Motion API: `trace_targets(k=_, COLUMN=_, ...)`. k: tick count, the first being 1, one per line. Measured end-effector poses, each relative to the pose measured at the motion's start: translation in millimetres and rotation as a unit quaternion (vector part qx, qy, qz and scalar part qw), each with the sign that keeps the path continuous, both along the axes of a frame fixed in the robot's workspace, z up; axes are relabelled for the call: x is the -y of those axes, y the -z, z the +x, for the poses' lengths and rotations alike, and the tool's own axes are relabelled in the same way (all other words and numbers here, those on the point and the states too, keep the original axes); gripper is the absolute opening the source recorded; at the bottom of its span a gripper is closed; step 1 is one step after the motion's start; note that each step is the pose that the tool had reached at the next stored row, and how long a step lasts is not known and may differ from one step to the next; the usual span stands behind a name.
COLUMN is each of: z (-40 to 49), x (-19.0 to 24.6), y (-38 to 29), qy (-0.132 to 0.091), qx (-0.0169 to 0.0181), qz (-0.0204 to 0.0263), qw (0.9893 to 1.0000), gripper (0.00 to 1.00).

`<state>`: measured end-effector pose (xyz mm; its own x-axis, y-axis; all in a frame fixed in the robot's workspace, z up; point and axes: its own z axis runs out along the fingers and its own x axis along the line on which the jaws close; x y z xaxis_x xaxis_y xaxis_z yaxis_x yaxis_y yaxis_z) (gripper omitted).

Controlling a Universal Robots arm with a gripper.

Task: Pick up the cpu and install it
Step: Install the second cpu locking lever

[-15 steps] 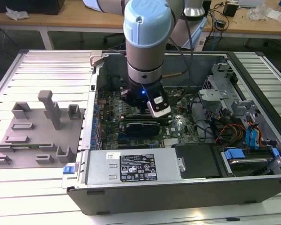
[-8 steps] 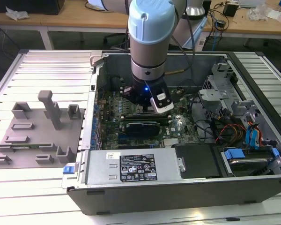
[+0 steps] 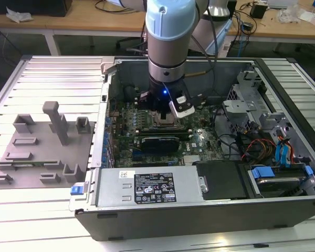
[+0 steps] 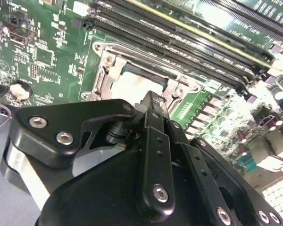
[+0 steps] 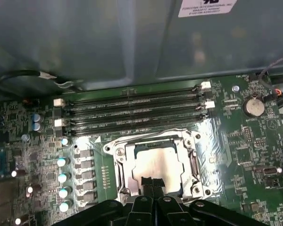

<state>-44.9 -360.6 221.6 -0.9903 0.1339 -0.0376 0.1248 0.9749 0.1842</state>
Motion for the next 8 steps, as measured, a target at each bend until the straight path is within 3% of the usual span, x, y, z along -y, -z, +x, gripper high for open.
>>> trace_targets(k=6, z=15.2, x=-0.7, y=-0.1, qy=0.0, qx=-0.0016, qz=-0.002, qw=1.0, gripper=0.11)
trace_targets(k=8, z=15.9, x=-1.5, y=-2.1, qy=-0.001, qx=-0.0016, qz=-0.0029, qw=1.0, gripper=0.11)
